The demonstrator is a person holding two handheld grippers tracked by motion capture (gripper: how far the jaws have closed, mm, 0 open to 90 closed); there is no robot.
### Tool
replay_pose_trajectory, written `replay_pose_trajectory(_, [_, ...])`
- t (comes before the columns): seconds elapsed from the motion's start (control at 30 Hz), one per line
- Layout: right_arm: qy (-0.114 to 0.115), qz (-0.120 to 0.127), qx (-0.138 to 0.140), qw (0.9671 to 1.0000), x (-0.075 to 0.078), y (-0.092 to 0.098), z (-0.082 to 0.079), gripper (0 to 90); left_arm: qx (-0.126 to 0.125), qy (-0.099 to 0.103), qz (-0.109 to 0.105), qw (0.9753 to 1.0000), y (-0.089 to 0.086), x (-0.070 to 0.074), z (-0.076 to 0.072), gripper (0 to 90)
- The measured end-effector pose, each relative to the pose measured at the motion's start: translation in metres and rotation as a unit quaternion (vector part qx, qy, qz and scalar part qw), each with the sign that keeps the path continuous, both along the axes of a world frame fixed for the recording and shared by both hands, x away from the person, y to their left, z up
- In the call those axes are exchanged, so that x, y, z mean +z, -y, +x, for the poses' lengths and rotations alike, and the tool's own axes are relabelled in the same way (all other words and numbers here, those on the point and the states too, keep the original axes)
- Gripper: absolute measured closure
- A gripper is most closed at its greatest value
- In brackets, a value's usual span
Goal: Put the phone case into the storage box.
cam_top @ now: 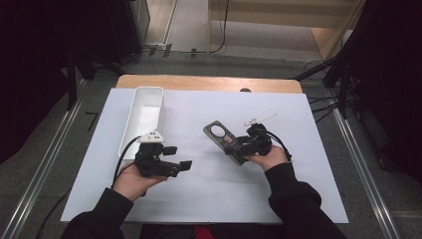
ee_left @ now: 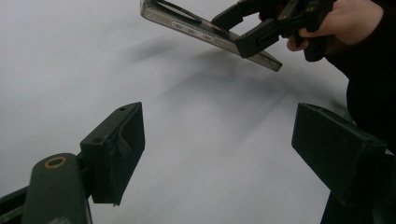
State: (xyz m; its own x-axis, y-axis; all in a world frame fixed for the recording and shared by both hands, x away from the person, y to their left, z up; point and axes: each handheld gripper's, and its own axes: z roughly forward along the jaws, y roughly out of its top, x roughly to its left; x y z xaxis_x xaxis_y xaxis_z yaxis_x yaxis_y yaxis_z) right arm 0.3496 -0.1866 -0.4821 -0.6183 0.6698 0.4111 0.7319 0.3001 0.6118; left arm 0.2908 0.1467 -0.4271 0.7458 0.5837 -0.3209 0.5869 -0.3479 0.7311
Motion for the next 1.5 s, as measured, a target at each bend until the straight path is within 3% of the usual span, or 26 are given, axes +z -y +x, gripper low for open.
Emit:
replay_pose_trajectory(0.77, [-0.005, 0.023, -0.04, 0.9989, 0.0, 0.008, -0.012, 11.0, -0.003, -0.02, 0.008, 0.9998, 0.036, 0.003, 0.03, 18.9])
replay_pose_trajectory(1.5, [-0.002, 0.035, -0.086, 0.9956, -0.001, 0.011, -0.02, 11.0, 0.008, -0.031, 0.01, 0.9995, 0.065, 0.002, 0.048, 19.0])
